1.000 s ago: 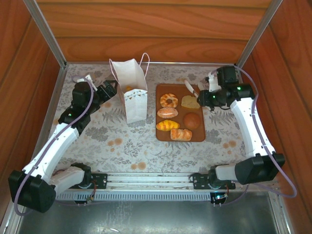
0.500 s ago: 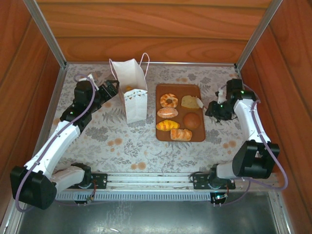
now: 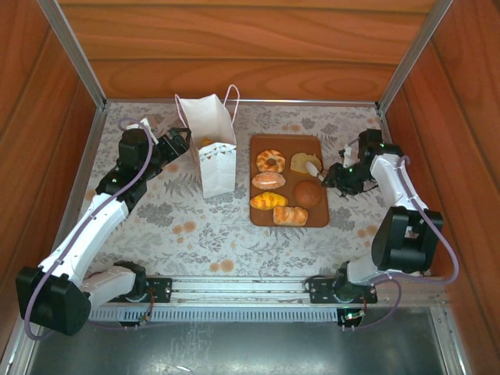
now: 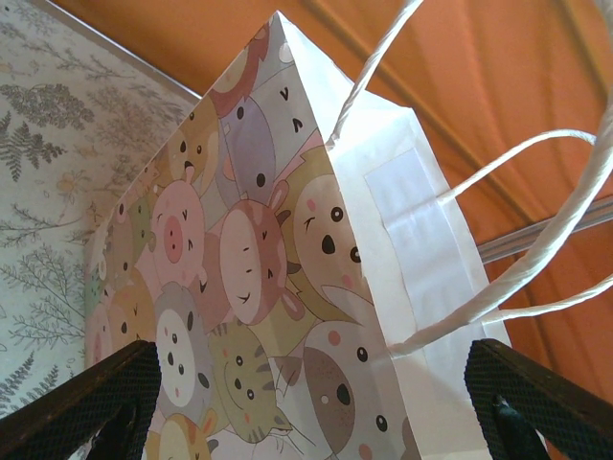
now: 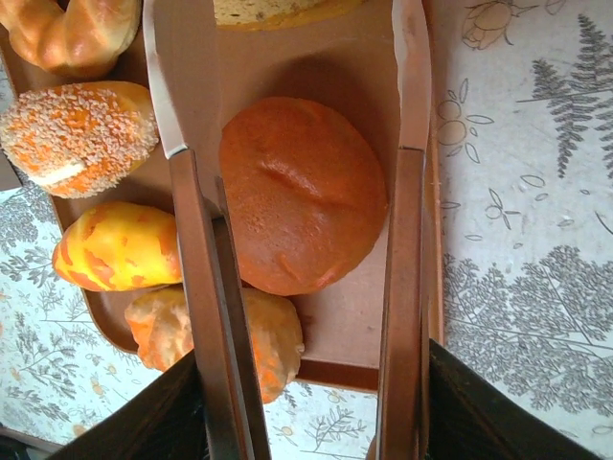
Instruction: Place the fake bread into the paper bag
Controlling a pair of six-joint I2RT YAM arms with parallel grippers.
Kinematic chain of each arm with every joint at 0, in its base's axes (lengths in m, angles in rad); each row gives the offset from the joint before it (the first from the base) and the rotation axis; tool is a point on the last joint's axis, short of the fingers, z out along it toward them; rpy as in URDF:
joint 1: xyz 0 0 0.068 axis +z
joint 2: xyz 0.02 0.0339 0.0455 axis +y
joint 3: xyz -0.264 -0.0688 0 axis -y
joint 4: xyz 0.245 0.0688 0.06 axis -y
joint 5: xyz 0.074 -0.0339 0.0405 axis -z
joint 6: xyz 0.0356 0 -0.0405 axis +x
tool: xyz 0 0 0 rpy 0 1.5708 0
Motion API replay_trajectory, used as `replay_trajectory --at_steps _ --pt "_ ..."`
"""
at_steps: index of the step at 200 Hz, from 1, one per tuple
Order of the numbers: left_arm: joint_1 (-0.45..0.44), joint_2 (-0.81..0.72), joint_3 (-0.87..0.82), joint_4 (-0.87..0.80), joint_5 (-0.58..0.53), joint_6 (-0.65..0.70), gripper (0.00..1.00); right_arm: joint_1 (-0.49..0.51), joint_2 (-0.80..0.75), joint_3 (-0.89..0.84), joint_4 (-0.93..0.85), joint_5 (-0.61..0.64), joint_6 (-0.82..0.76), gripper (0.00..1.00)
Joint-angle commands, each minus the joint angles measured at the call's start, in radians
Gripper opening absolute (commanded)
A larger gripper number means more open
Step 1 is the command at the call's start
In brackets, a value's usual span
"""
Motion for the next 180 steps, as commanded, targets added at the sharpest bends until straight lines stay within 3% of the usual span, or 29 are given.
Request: replay_trajectory --at_steps 1,69,121,180 --pt "0.000 0.000 0.036 -0.002 -0.002 0.020 0.87 -0.012 0.013 -0.004 0.028 -0.085 0.003 0.54" --pt "0.000 0.011 0.042 -0.006 -0.005 0.023 0.87 0.024 0.056 0.013 0.116 -0.255 0.017 0.53" --pt "0.002 -0.006 0.057 -0.041 -0.037 0.065 0.88 0.029 -0.041 0.072 0.051 0.060 -0.054 0.56" --pt "0.002 -0.029 0.062 -0.057 -0.066 0.164 0.88 0.030 -0.128 0.035 0.027 0.182 -0.309 0.59"
